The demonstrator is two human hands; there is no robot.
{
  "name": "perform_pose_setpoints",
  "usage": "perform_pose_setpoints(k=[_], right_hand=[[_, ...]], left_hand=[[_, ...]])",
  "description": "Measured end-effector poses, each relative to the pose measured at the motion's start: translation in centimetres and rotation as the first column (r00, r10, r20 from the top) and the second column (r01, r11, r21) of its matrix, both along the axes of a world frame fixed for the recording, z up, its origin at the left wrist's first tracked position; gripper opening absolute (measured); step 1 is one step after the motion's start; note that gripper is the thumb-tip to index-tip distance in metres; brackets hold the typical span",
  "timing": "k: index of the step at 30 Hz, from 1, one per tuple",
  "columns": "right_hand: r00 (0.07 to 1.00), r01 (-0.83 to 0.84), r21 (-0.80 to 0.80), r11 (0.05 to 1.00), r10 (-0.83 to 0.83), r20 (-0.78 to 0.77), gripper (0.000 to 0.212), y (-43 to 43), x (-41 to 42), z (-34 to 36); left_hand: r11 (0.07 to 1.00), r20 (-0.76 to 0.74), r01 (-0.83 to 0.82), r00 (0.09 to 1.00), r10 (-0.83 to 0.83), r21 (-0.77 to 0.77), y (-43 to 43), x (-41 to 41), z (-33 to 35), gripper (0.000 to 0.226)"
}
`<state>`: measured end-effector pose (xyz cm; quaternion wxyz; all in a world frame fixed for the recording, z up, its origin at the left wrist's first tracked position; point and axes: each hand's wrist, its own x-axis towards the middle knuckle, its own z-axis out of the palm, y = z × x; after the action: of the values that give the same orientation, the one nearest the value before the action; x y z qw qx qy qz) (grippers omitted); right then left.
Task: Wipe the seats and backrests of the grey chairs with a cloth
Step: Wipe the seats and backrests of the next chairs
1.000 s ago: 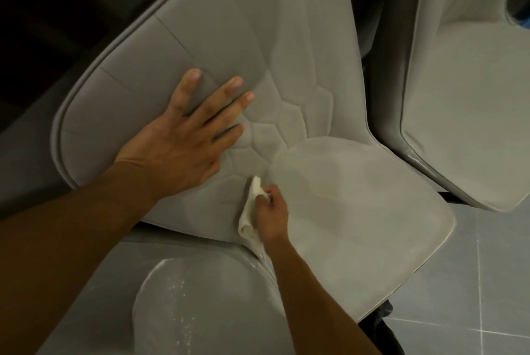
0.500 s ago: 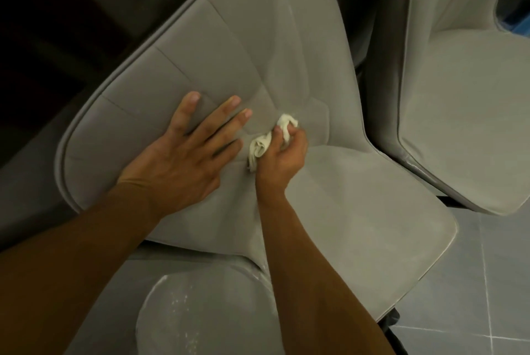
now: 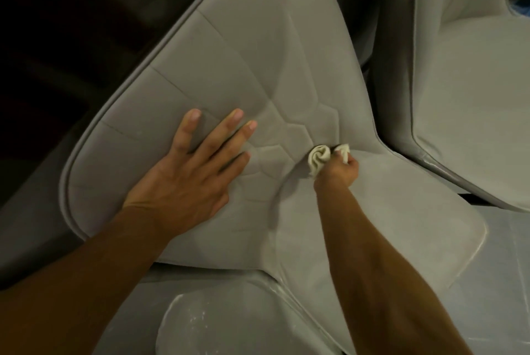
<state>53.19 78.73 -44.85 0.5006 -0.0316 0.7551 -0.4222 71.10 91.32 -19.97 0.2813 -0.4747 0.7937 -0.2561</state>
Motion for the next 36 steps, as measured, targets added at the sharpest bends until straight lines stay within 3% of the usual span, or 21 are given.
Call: perform_pose_setpoints(k=[2,3,6,7,9,12,14,17,20,24,30,32,36], right_hand=[[0.992,0.044,0.008,0.999,-0.045,0.116,0.009,-0.9,0.8,0.5],[0.995,0.025,-0.041,0.999,-0.02,0.102,0.009,-0.7,1.4,0.8],[0.984,-0.158,-0.227,0.961,0.173,0.045,0.006,2.6,3.1,2.3],[0.969,-0.219,-0.246,0.944,0.239,0.056,0.014,3.9,3.3,2.8],[0.958,-0.271,-0.215,0.938,0.286,0.038,0.022,5.6,3.0,2.8],[0.995,-0.101,-0.028,0.994,0.102,0.013,0.01,4.6,2.3,1.4],[0.992,0.0,0.083,0.997,-0.01,0.122,0.006,3.0,2.2,0.6],[0.97,-0.039,0.081,0.996,0.018,0.244,0.01,1.1,2.8,0.7],[0.962,-0.207,0.008,0.978,0.202,0.184,0.013,2.1,2.9,2.1],[0.868,-0.436,-0.163,0.885,0.462,0.184,0.019,6.6,1.4,3.7],[0.962,-0.261,0.009,0.965,0.259,0.089,0.008,4.3,0.8,2.0],[0.952,-0.283,-0.013,0.959,0.283,0.116,0.019,2.6,2.1,2.1],[0.931,-0.355,-0.163,0.921,0.364,0.03,0.017,3.0,3.5,4.5]], left_hand=[[1.0,0.001,0.003,1.0,-0.003,0.008,0.0,0.1,-0.1,0.066],[1.0,-0.005,0.002,1.0,-0.002,0.012,-0.1,0.1,-0.1,0.065],[1.0,-0.016,-0.004,1.0,0.004,-0.003,0.1,0.1,-0.2,0.063],[1.0,-0.013,-0.005,1.0,0.005,-0.01,0.1,0.0,-0.2,0.061],[1.0,-0.019,-0.008,1.0,0.008,-0.013,0.1,0.0,-0.2,0.06],[1.0,-0.028,-0.016,0.999,0.016,-0.005,0.1,0.0,-0.2,0.062],[1.0,-0.027,-0.012,1.0,0.012,-0.004,0.1,0.1,-0.2,0.064],[1.0,-0.039,0.002,0.999,-0.003,-0.015,0.1,0.1,-0.3,0.063],[1.0,-0.048,-0.004,0.999,0.003,-0.014,0.1,0.1,-0.3,0.063],[1.0,-0.038,0.004,0.999,-0.005,-0.022,0.1,0.2,-0.5,0.06],[1.0,-0.047,-0.001,0.999,0.0,-0.026,0.1,0.1,-0.5,0.06],[1.0,-0.036,0.005,0.999,-0.005,-0.013,0.1,0.2,-0.5,0.06],[1.0,-0.018,0.014,1.0,-0.014,-0.02,0.2,0.3,-0.6,0.064]])
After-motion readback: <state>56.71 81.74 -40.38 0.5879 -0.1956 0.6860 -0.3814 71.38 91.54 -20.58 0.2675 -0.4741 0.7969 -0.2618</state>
